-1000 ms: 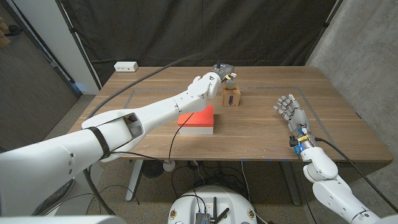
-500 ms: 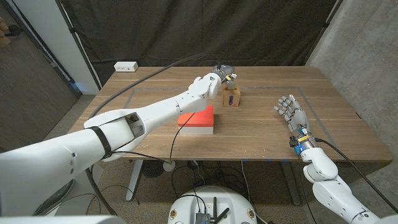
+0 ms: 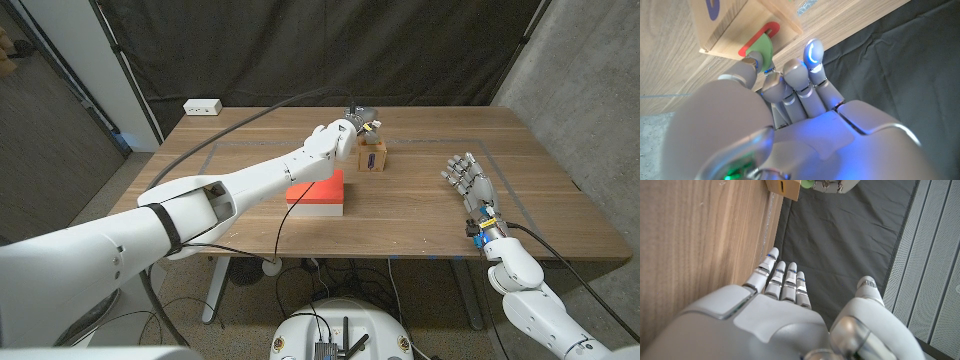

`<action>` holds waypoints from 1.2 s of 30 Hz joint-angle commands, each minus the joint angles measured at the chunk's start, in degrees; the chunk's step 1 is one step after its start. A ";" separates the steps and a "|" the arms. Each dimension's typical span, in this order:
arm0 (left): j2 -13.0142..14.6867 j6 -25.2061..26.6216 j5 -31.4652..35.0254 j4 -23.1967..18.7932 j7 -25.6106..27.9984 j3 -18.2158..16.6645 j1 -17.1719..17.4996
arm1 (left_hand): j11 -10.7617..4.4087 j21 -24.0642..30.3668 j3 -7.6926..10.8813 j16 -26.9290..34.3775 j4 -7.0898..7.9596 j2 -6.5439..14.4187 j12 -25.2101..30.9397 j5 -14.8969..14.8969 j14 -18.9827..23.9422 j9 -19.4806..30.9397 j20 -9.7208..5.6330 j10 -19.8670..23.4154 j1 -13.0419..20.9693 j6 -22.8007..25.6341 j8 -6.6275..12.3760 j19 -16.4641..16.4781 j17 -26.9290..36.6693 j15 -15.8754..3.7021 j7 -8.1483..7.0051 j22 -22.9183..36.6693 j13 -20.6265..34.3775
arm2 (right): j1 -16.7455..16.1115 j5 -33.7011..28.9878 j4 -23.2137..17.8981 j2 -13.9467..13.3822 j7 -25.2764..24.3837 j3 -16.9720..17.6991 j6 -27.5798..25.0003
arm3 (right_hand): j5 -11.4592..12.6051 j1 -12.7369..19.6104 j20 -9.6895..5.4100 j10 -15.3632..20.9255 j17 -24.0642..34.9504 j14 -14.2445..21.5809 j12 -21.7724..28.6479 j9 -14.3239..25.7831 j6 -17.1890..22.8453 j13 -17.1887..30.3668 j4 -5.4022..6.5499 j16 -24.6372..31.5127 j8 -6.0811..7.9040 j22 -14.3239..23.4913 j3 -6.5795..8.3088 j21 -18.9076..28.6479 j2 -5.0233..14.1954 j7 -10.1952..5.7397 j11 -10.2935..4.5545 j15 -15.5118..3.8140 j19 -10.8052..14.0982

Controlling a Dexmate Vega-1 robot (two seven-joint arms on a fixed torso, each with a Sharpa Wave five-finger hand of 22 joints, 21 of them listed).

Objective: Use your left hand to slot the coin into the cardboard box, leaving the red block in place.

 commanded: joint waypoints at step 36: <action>0.41 -1.74 -0.94 1.70 0.27 1.12 -0.97 | -1.86 -0.69 -4.12 -0.97 0.83 -3.76 -0.92 -0.32 -0.34 -0.93 -4.90 0.07 -5.31 -2.89 -1.89 0.18 -1.03 -0.21 0.06 -3.35 -0.14 | 0.97 -0.22 0.42 0.08 0.14 -0.40 -0.09 | 0.30 0.27 0.00 0.57 -0.09 0.58 -0.09 0.33 0.37 0.02 -0.29 0.36 -0.06 0.14 -0.05 -0.11 0.36 0.00 -0.25 -0.22 0.80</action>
